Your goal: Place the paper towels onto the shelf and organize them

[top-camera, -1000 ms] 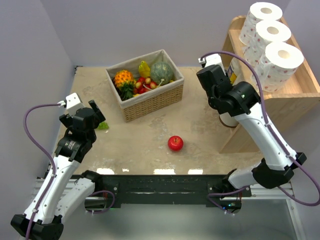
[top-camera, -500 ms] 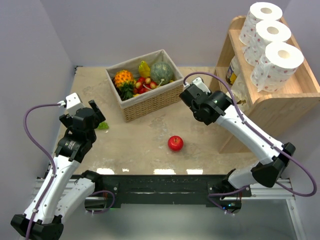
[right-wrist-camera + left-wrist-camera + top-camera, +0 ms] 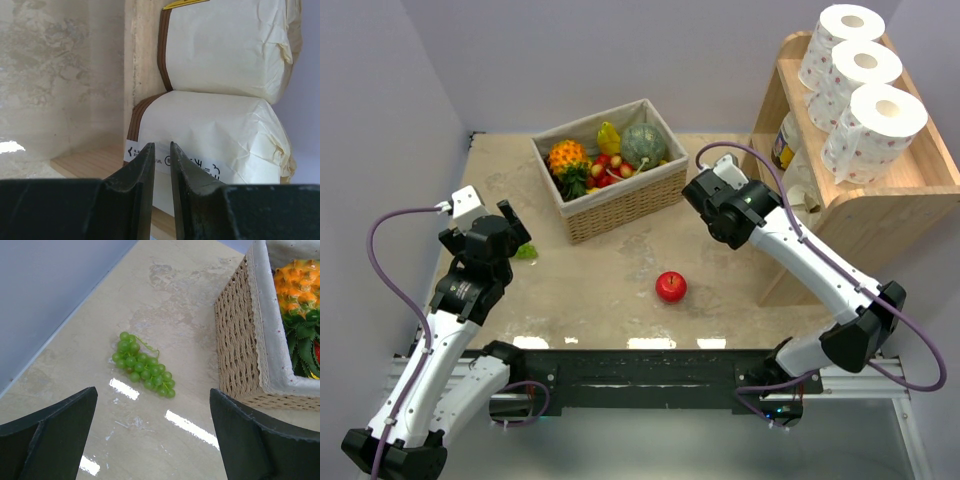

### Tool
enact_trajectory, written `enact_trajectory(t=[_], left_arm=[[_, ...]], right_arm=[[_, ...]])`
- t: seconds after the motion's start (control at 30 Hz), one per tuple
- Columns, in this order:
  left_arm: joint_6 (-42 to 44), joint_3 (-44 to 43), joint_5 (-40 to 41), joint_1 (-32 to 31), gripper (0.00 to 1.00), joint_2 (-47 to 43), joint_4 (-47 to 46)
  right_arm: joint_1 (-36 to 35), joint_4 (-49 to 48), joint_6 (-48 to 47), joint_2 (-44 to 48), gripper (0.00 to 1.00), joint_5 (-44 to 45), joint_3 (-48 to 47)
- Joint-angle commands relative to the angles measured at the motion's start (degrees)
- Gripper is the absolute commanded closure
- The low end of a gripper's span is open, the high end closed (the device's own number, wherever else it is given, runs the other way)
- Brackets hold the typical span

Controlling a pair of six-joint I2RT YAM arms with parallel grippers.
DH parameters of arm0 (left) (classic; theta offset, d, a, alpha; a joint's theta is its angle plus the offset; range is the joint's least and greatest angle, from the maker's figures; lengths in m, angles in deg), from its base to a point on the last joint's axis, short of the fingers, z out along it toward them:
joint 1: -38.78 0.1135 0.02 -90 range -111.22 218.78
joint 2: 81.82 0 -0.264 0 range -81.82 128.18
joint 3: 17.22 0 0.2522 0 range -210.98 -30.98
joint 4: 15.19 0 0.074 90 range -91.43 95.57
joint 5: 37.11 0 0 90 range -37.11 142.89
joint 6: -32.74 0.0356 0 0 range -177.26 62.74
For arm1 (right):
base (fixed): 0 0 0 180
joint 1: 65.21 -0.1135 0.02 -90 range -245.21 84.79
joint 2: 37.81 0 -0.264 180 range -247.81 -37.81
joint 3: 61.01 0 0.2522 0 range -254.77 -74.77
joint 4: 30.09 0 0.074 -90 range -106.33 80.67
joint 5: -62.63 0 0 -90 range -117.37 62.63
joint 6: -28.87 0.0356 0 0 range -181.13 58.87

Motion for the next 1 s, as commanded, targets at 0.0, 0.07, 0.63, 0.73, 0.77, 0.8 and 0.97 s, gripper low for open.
enact_trajectory(t=[0.0,0.07,0.63,0.73,0.77,0.8,0.97], left_arm=[[0.31,0.20,0.91,-0.19,0.00,0.01,-2.29],[0.31,0.11,0.91,-0.19,0.00,0.19,-2.29],[0.40,0.11,0.91,-0.19,0.00,0.28,-2.38],[0.40,0.20,0.82,-0.19,0.00,0.01,-2.38],[0.49,0.29,0.82,-0.19,0.00,0.01,-2.38],[0.49,0.20,0.56,-0.19,0.00,0.01,-2.38],[2.50,0.90,-3.04,-0.19,0.00,-0.43,-4.05]], right_arm=[[1.74,3.58,-0.05,2.60,0.77,4.18,1.13],[2.10,3.05,-0.67,2.78,0.77,4.44,1.74],[5.79,-0.55,-3.65,4.62,0.76,4.27,3.86],[5.79,-1.34,-4.01,4.54,0.76,1.81,2.02],[5.71,-1.78,-4.10,4.54,0.76,1.02,1.22],[5.62,-2.30,-4.62,4.71,0.76,-1.77,0.43],[3.95,-8.45,-7.52,6.20,0.69,-14.61,-5.37]])
